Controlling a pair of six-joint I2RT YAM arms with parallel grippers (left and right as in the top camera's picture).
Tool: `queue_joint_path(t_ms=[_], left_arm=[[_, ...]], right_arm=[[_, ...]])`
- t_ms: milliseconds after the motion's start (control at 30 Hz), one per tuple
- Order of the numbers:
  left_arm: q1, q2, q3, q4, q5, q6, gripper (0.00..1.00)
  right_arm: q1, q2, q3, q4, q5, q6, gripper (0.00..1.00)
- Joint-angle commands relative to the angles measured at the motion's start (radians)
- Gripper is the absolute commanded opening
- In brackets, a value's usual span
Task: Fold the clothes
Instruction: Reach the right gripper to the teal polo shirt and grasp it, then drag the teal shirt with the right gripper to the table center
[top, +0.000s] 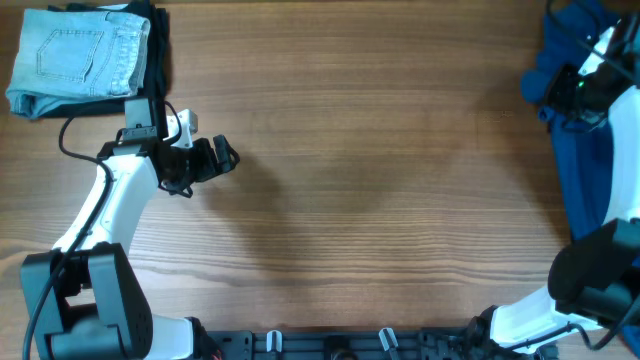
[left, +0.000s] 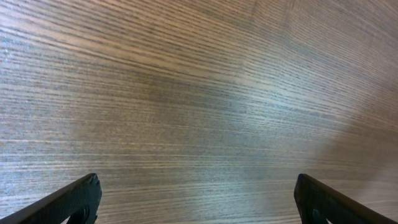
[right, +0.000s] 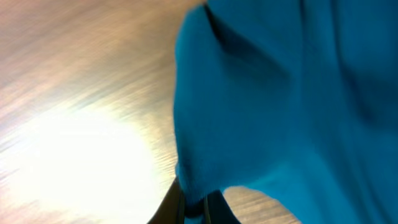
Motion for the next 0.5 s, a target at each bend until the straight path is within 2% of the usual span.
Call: queue_joint_path(t_ms=[0,200,467], left_arm=[[0.004,0.005,0.011,0.003,0.017,-0.009,1.00],[0.004,0.005,0.011,0.007,0.017,-0.009,1.00],[0.004,0.005,0.011,0.008,0.017,-0.009,1.00]], right_arm=[[0.006,-0.020,0.172,-0.084,-0.110,-0.104,0.04],[0.091,-0.020,0.328,-0.206,-0.136,-0.159,0.04],[0.229,-0.020,0.409,-0.242,-0.164,-0.163,0.04]])
